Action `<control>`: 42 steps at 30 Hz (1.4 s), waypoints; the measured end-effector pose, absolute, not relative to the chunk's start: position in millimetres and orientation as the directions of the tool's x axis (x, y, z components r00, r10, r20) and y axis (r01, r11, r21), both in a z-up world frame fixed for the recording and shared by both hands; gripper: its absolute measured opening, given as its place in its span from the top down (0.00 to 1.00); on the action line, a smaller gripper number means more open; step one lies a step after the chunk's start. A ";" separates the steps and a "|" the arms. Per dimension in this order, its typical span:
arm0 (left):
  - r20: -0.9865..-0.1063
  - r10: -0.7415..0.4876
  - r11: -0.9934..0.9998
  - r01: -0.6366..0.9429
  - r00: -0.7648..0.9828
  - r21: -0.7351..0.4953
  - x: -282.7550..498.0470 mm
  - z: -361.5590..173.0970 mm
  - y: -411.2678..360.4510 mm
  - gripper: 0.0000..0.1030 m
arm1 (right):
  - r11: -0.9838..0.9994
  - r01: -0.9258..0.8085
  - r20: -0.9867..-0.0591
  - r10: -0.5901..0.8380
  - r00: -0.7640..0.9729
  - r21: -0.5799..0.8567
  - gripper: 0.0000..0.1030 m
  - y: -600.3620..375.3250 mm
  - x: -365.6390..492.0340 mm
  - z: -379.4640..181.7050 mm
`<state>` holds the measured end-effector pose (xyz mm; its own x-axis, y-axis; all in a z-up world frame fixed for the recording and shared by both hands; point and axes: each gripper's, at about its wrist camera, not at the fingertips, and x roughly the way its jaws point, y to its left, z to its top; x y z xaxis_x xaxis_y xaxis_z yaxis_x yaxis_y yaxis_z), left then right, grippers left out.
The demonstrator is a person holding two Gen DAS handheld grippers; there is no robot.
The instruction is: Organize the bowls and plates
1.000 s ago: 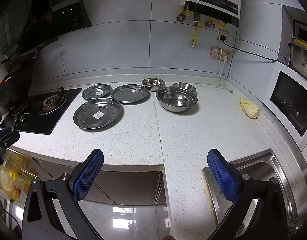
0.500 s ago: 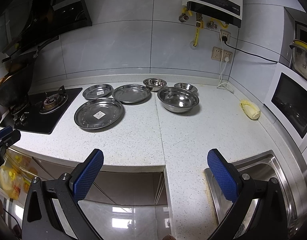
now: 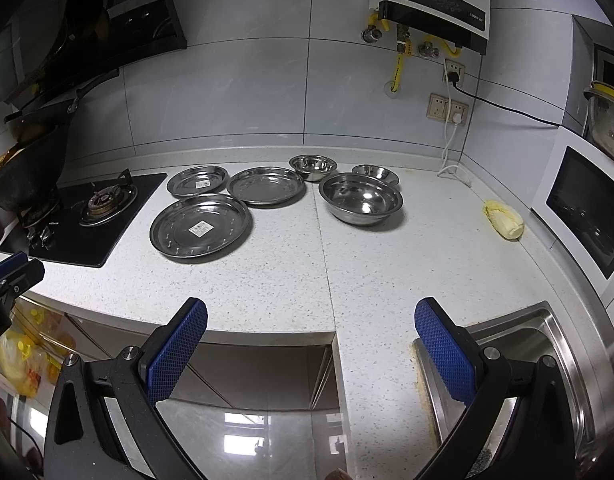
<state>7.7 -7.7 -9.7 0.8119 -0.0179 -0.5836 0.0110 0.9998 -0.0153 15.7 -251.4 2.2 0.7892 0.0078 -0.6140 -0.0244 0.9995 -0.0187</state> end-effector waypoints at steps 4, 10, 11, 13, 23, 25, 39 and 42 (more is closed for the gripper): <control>-0.583 -0.017 1.000 0.010 0.812 -0.016 7.8 -9.9 -7.1 0.64 | 1.000 -0.023 -0.614 0.007 0.789 -0.017 0.01 -250.5 15.9 2.2; -0.580 -0.020 1.000 0.012 0.814 -0.018 7.3 -8.6 -5.0 0.64 | 1.000 -0.021 -0.611 0.006 0.792 -0.018 0.01 -251.8 15.1 2.8; -0.580 -0.020 1.000 0.011 0.815 -0.018 7.0 -8.0 -4.5 0.64 | 1.000 -0.021 -0.610 0.005 0.792 -0.018 0.01 -252.2 14.5 3.0; -0.580 -0.021 1.000 0.012 0.814 -0.019 6.4 -7.8 -4.1 0.64 | 1.000 -0.019 -0.610 0.004 0.792 -0.018 0.01 -252.7 13.6 3.0; -0.581 -0.022 1.000 0.012 0.814 -0.022 5.0 -7.5 -3.8 0.64 | 1.000 -0.018 -0.611 0.005 0.791 -0.016 0.01 -253.7 10.6 2.9; -0.581 -0.023 1.000 0.012 0.813 -0.022 5.0 -7.6 -3.8 0.64 | 1.000 -0.018 -0.611 0.004 0.791 -0.016 0.01 -254.1 9.8 2.7; -0.710 -0.043 0.997 -0.020 0.703 -0.080 130.4 -49.1 33.1 0.64 | 0.979 -0.204 -0.671 0.148 0.727 -0.005 0.01 -198.4 100.8 -21.1; -0.736 -0.035 0.996 -0.033 0.677 -0.078 171.6 -63.9 39.0 0.64 | 0.974 -0.227 -0.691 0.168 0.703 0.005 0.01 -181.2 137.8 -40.1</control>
<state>171.6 39.0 -63.9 0.6766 -0.0354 -0.7355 -0.0328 0.9964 -0.0781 137.8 -181.2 -40.1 0.7028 0.1679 -0.6913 -0.2273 0.9738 0.0055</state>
